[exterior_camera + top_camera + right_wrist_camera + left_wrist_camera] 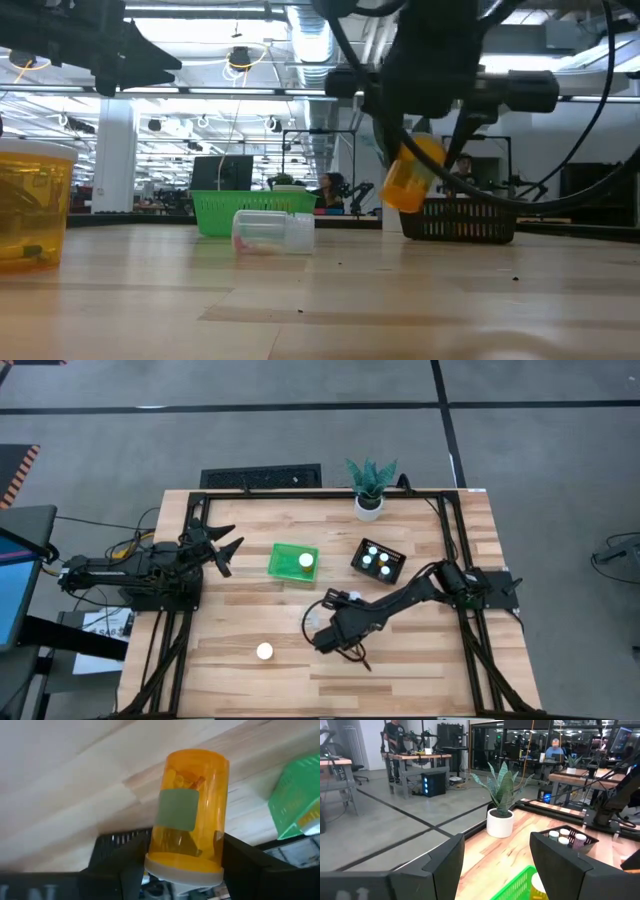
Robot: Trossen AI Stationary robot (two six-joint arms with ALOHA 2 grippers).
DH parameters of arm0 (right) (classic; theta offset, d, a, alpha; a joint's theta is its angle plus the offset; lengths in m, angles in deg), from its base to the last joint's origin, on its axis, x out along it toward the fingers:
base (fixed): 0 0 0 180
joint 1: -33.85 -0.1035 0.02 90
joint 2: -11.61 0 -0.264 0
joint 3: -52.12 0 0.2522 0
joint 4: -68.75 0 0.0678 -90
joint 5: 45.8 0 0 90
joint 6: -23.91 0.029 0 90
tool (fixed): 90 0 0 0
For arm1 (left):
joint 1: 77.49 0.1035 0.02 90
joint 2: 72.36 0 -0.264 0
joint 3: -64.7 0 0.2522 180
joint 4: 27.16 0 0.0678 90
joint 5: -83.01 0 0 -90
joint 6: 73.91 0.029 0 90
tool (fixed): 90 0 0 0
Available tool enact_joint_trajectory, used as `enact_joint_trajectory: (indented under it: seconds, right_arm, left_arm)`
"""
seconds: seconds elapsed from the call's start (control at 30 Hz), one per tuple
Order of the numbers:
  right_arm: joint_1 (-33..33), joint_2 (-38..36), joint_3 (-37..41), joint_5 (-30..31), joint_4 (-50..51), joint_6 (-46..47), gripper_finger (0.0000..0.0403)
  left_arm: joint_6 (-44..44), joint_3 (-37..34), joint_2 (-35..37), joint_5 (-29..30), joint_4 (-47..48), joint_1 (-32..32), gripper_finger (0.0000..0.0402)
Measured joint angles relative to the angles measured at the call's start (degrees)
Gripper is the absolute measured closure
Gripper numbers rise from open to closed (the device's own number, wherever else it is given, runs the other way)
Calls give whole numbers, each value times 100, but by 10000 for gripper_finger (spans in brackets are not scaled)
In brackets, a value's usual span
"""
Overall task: Pick and place medicine bottles into bin by pill shape (circle, oval)
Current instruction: Put the right orange capsule bottle into the green basket
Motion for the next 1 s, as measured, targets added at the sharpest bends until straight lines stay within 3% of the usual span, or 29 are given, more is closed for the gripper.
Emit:
enact_joint_trajectory:
  seconds: [0.37, 0.57, 0.67, 0.87, 1.0]
  right_arm:
    - [62, 0, 1, -209, -90, 597, 137]
    - [124, 1, -25, -259, 44, 1793, 137]
    - [169, 0, -194, -570, 312, 2774, 136]
    - [363, -512, -528, -1866, 49, 4171, 136]
    - [530, -1181, -504, -1971, -562, 4585, 136]
  left_arm:
    - [-57, 0, 0, -2, 0, -1, 182]
    - [-57, -1, 0, -2, 0, -1, 182]
    - [-57, 0, 0, -2, 0, -1, 182]
    - [-57, -1, 0, -2, -4, -1, 182]
    - [-57, 0, 2, -2, -4, -1, 182]
